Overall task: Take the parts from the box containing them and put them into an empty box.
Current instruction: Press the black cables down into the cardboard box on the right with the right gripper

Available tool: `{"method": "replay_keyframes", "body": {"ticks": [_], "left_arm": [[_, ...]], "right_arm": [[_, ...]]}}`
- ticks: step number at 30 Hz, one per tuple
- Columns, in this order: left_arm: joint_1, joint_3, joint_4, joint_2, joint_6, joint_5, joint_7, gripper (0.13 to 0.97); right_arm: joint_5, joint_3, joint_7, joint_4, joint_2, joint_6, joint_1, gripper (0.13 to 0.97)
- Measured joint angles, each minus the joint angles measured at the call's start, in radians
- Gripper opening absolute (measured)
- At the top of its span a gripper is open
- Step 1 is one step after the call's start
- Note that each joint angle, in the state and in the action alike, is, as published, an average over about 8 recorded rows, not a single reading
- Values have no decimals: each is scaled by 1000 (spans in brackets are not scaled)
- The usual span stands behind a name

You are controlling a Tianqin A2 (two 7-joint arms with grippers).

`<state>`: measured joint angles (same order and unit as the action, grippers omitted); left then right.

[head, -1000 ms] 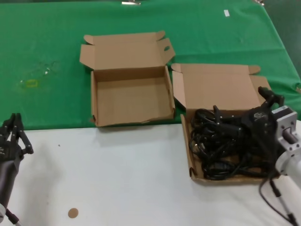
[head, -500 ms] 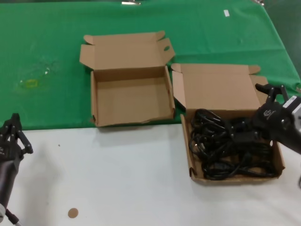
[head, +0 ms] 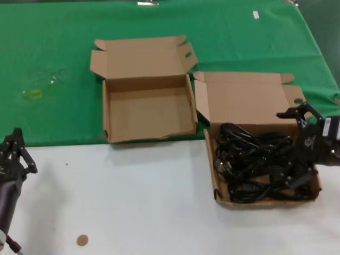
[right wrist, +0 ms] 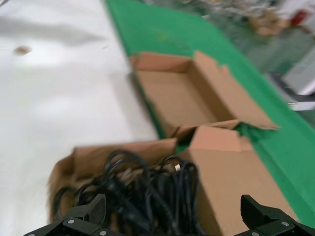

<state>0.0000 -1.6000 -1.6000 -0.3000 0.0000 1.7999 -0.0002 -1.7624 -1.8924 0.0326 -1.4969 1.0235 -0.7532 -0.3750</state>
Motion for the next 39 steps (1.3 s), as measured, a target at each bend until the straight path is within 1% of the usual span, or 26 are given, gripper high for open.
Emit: {"method": "replay_keyframes", "body": {"ticks": [5,10,15,24,32,33,39], "left_arm": [[0,0,0,0,0,0,0,144],[0,0,0,0,0,0,0,144],[0,0,0,0,0,0,0,144],[0,0,0,0,0,0,0,144],[0,0,0,0,0,0,0,144],[0,0,0,0,0,0,0,144],[0,0,0,0,0,0,0,144]], "right_arm": [[39,-30,-63,52,8,-152,-89,965],[82,-56,-117,105,-5,-258,-168,964],[133,-81,-161,163,-42,-315,-241,964],[218,-121,-225,278,-122,-365,-352,909],[265,-145,-259,364,-165,-397,-410,783],[269,-147,-262,372,-170,-400,-416,783],[291,-156,-275,405,-193,-410,-438,635]]}}
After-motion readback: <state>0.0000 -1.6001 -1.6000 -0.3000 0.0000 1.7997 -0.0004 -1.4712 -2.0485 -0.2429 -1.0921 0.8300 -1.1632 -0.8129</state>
